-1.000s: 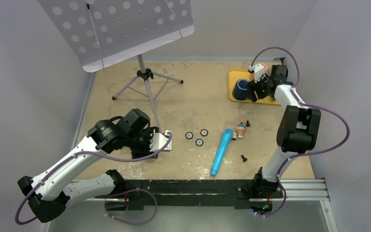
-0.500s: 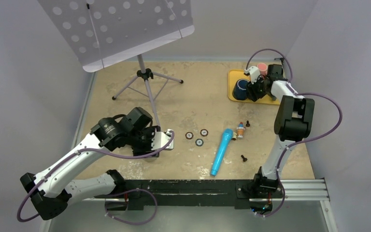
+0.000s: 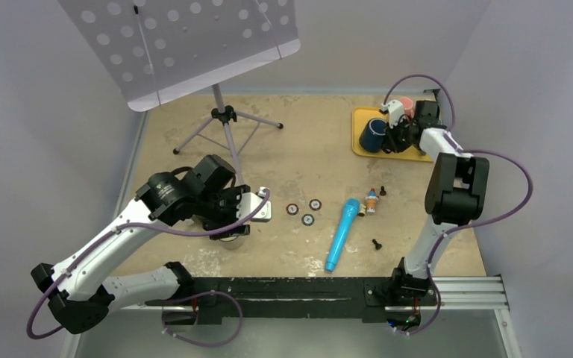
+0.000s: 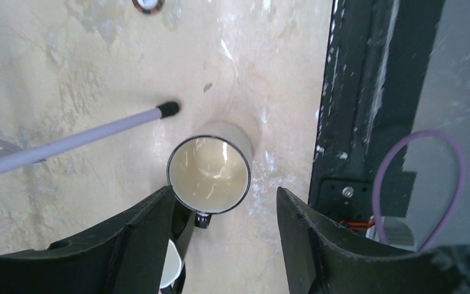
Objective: Turn the mug right side up
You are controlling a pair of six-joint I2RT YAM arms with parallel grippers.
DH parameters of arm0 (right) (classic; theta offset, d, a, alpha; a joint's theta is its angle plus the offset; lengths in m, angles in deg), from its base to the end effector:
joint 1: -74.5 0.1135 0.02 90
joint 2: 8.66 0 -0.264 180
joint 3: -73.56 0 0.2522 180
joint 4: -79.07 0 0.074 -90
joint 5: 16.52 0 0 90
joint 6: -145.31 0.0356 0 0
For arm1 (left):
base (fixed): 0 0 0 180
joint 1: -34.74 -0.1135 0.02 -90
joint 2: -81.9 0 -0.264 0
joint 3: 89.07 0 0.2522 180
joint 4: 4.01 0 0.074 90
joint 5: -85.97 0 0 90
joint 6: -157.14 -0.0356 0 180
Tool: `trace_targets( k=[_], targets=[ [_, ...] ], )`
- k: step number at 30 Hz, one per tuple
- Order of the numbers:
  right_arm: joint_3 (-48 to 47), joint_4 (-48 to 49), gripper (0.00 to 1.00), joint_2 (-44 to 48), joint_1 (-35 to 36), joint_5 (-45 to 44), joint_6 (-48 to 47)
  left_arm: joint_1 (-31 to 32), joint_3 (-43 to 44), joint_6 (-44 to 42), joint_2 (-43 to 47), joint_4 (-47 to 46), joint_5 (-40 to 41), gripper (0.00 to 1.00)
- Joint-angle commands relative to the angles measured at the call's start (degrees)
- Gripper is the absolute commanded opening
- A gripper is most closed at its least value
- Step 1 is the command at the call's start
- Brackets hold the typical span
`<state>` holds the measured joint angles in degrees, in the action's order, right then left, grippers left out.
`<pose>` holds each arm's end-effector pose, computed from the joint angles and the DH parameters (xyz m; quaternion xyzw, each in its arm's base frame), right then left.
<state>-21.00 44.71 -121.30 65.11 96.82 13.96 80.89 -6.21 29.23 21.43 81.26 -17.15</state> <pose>0.4230 -0.0557 0.1943 -0.3179 0.8734 0.0380 0.3669 0.1137 -0.1301 0.3425 0.6665 0.6994 -0.1275 0.2243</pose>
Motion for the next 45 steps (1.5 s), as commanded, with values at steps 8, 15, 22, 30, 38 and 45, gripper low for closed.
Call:
trace_targets(
  k=[8, 15, 22, 30, 38, 45],
  targets=[
    [19.1, 33.5, 0.00, 40.8, 7.6, 15.6, 41.7, -2.3, 19.1, 21.4, 3.5, -6.4, -20.0, 0.71],
    [32.9, 53.5, 0.00, 60.2, 25.3, 18.4, 60.0, -2.6, 28.9, 36.2, 3.4, -15.5, -29.8, 0.81],
    [37.1, 58.6, 0.00, 67.0, 38.4, 13.3, 67.4, -2.6, 30.4, 40.6, 1.8, -19.3, -30.2, 1.00],
    [35.6, 64.8, 0.00, 62.8, 48.4, 9.5, 70.0, -2.6, 29.7, 45.9, -0.8, -24.3, -32.5, 0.98],
    [32.2, 65.5, 0.00, 57.0, 55.3, 9.0, 67.8, -2.6, 31.2, 46.1, -1.2, -24.4, -28.4, 0.94],
    [29.9, 62.8, 0.00, 50.9, 60.7, 6.6, 63.2, -2.7, 30.3, 48.2, -1.8, -26.3, -19.3, 0.86]
  ],
)
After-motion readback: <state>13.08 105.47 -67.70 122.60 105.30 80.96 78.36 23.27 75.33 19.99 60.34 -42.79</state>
